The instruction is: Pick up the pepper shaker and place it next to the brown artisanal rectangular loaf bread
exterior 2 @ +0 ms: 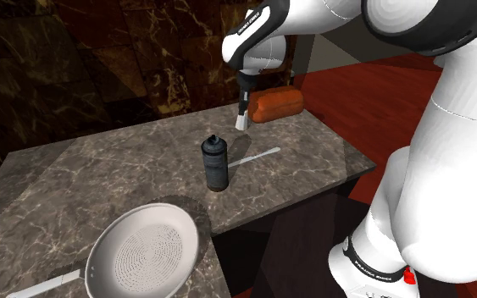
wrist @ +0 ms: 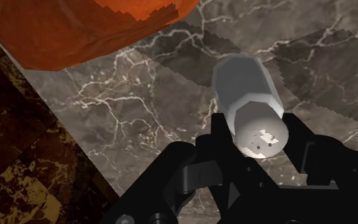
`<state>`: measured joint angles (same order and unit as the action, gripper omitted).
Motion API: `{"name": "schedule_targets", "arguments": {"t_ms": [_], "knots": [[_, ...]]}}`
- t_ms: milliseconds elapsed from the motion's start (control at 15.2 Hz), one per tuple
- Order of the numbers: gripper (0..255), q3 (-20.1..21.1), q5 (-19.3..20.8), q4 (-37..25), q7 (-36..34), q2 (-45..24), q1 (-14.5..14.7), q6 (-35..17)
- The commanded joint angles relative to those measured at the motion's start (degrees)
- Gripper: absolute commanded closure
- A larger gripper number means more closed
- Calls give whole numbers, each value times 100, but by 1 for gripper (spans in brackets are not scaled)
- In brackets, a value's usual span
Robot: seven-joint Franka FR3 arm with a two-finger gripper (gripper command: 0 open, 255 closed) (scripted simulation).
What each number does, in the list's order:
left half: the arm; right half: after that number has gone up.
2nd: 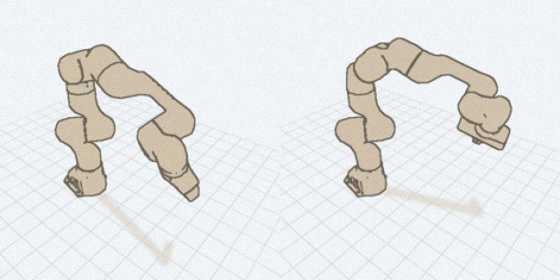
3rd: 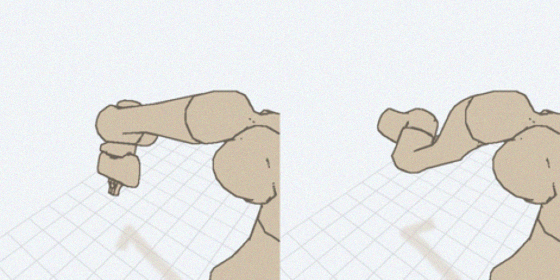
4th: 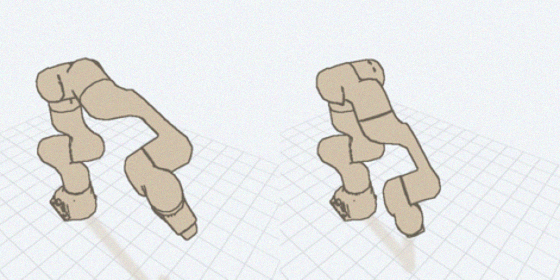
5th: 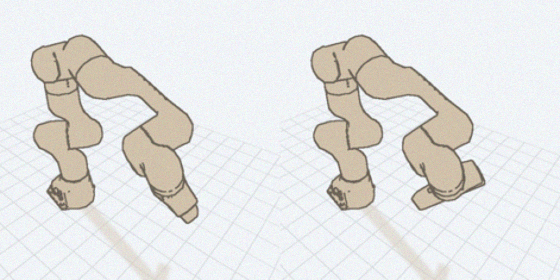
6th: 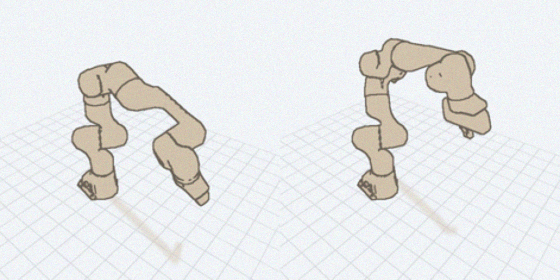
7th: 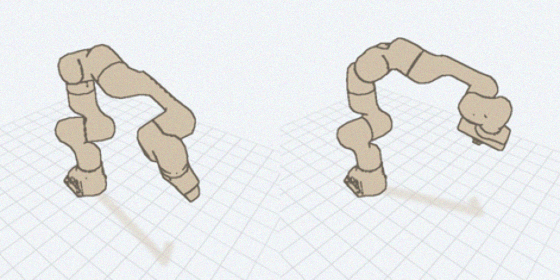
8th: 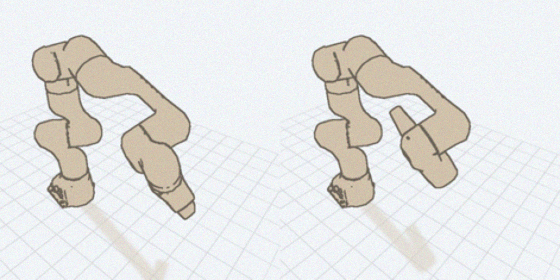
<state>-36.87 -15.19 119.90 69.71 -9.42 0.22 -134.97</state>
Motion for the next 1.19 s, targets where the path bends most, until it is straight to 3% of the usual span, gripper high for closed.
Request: {"name": "schedule_targets", "arguments": {"t_ms": [0,66,132,462,726,1122], "knots": [[255,0,-1,0,0,0,0,-2],[255,0,-1,0,0,0,0,-2],[0,0,-1,1,0,0,0,-2],[0,0,-1,0,0,0,0,-2],[0,-122,542,-169,-363,555,100,571],[0,-116,543,-169,-364,555,94,571]]}}
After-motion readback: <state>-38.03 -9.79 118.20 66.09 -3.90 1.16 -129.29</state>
